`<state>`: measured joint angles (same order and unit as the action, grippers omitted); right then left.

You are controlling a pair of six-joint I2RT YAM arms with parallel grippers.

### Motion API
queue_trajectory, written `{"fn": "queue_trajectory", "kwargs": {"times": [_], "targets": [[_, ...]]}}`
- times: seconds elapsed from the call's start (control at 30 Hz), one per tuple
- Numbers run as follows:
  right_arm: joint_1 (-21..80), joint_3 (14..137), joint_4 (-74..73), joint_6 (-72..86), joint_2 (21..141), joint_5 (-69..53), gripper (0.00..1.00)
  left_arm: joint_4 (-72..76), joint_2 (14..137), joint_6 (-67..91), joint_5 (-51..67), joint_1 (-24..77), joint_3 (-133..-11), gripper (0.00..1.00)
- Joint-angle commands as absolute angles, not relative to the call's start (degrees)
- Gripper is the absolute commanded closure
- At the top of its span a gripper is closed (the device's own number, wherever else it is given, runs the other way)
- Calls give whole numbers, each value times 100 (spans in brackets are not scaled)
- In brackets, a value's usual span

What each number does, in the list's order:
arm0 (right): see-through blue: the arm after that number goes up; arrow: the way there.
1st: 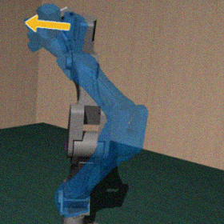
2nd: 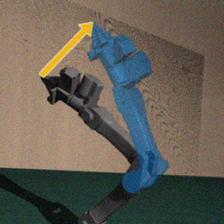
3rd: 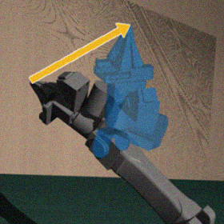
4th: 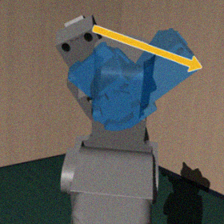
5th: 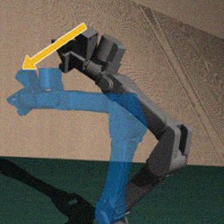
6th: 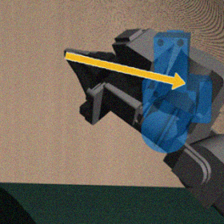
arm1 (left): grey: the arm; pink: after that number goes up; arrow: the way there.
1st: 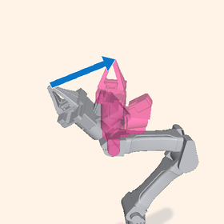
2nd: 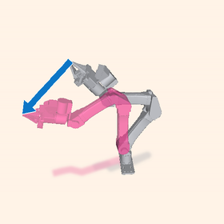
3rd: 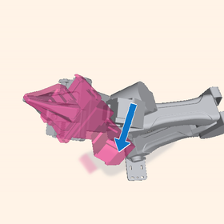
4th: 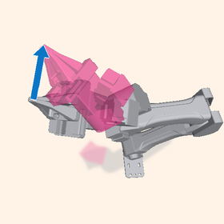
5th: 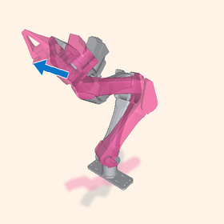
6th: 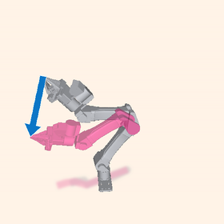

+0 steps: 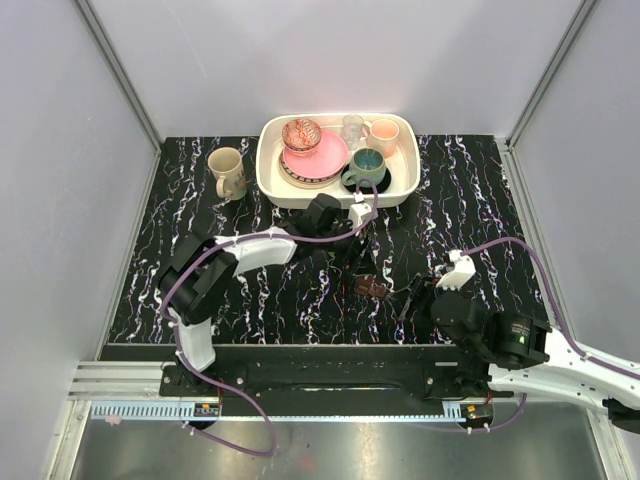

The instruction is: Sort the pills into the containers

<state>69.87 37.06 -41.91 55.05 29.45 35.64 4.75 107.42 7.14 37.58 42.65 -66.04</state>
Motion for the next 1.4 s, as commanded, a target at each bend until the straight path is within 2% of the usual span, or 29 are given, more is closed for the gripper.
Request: {"fn": "queue_trajectory", "kwargs": {"times": [0.0,0.07,0.17,0.33,0.4,0.5,0.6,0.7,0.77,0.87,1.0,1.37], "targets": [[6996,3946,-4245,5362,2892,3972,31,422,10004,747,3604,4254,-6495,25],[6996,3990,-4280,5344,2883,4060,30,431,9836,799,3604,4254,-6364,24],[6996,4034,-4280,5309,2839,4210,22,448,9423,958,3612,4271,-6153,24],[7005,4226,-4254,5081,3004,4561,1,457,8194,1642,3200,4280,-5469,23],[6987,4402,-4237,4792,3286,4597,0,422,7476,1993,2763,4271,-5178,19],[6987,4999,-4158,4290,4390,4536,0,369,6561,2432,1964,4254,-4519,1],[6760,5386,-3816,3684,5130,4264,0,20,5804,2793,1051,4132,-4009,1],[5769,5905,-3455,3314,6192,2924,0,-403,5301,3118,547,3834,-3613,1],[4971,5994,-3078,3139,6546,2402,0,-466,5064,3251,606,3640,-3332,1],[4467,6353,-2734,2823,7363,1715,0,-606,4870,3480,694,3245,-3059,1],[4342,7187,-2707,2505,8540,1477,0,-721,4597,3875,685,2901,-2743,1],[4254,8112,-2637,2399,9878,1292,0,-1063,4526,3894,1169,2540,-2760,5]]}}
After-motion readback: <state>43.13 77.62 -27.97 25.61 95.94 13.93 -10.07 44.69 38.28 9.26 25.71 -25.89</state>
